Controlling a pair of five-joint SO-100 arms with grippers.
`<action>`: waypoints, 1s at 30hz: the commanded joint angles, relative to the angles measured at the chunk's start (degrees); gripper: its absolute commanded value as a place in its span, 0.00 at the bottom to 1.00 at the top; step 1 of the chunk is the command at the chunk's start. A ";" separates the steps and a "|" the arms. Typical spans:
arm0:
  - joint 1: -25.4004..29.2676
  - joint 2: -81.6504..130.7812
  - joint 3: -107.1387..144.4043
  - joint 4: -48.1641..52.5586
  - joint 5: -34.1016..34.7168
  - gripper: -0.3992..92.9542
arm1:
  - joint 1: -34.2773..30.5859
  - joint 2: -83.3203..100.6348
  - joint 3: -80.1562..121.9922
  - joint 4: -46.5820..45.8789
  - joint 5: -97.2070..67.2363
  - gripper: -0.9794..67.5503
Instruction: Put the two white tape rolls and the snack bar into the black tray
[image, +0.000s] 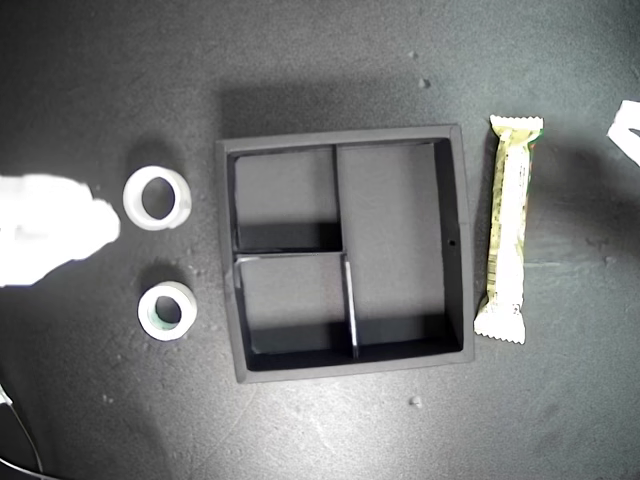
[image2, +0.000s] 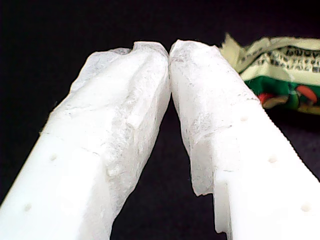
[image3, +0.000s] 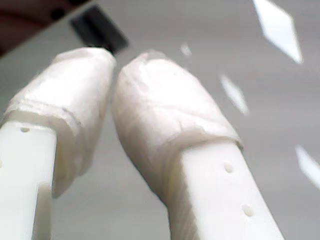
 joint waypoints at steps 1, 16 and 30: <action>-1.32 2.72 3.34 3.16 0.62 0.04 | 0.09 0.18 0.70 -1.05 0.09 0.01; -0.79 2.81 3.34 5.27 -0.09 0.01 | -1.05 0.18 0.70 -3.52 -5.36 0.01; 0.26 -47.72 -67.06 68.03 -2.90 0.14 | -3.25 -0.62 -20.13 10.02 -26.89 0.15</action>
